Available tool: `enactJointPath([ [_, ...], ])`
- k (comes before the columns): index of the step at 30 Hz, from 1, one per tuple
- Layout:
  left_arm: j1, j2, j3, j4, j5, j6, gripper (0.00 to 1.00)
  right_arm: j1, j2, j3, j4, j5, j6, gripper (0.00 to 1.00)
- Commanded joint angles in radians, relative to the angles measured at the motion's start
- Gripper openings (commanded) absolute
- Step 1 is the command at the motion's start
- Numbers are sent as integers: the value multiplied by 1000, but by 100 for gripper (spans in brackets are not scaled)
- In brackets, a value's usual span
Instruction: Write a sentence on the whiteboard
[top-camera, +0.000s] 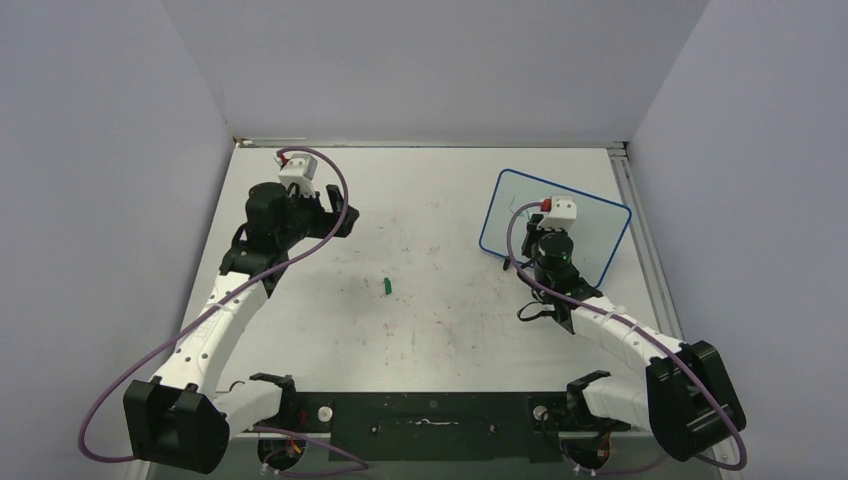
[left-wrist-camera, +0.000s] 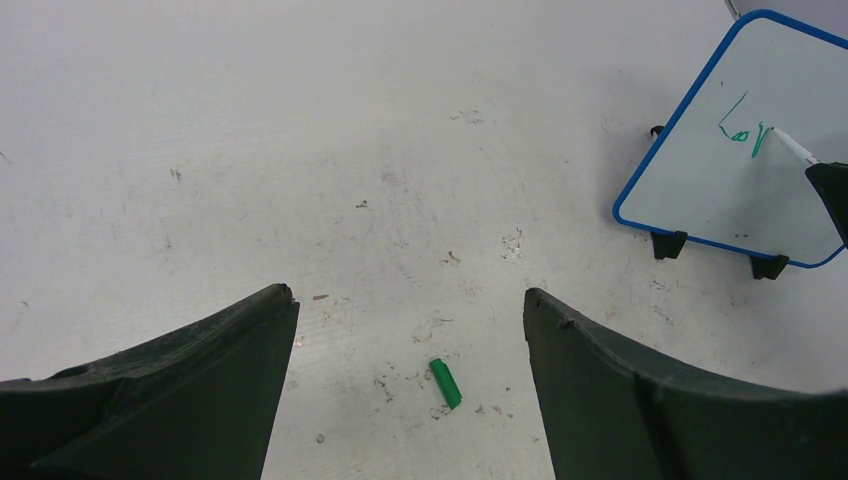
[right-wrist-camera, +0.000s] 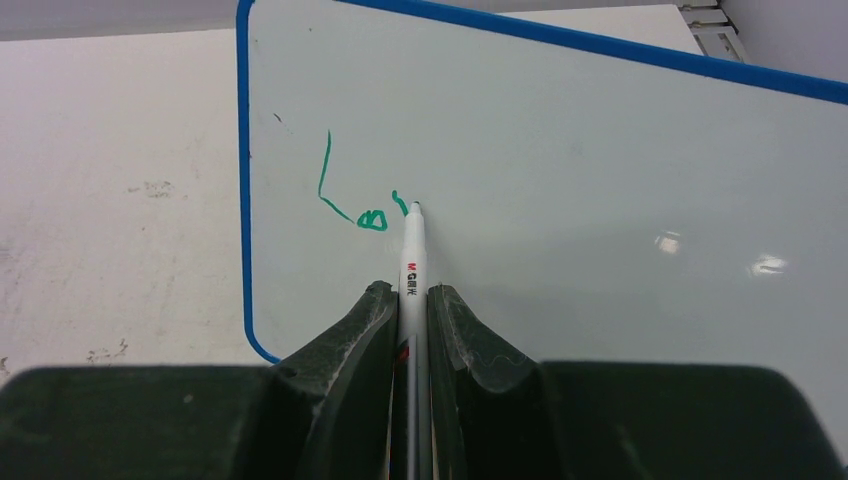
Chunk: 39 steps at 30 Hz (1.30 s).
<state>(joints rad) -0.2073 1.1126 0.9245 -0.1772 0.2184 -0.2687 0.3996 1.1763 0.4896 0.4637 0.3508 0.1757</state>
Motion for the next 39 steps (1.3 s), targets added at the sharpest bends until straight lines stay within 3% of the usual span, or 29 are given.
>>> enactJointPath([
  [1, 4, -23, -1, 25, 19, 5, 82, -5, -93, 8, 6, -25, 16, 5],
  [6, 2, -21, -3, 27, 22, 3, 82, -29, -126, -22, -9, -72, 53, 5],
  [14, 3, -25, -2, 23, 16, 6, 82, -209, -147, -66, 28, -389, 146, 5],
  [22, 2, -23, 0, 21, 20, 8, 82, -225, -162, -73, 33, -427, 135, 5],
  [39, 2, -15, 3, 18, 17, 10, 82, -225, -88, -56, 51, -360, 121, 5],
])
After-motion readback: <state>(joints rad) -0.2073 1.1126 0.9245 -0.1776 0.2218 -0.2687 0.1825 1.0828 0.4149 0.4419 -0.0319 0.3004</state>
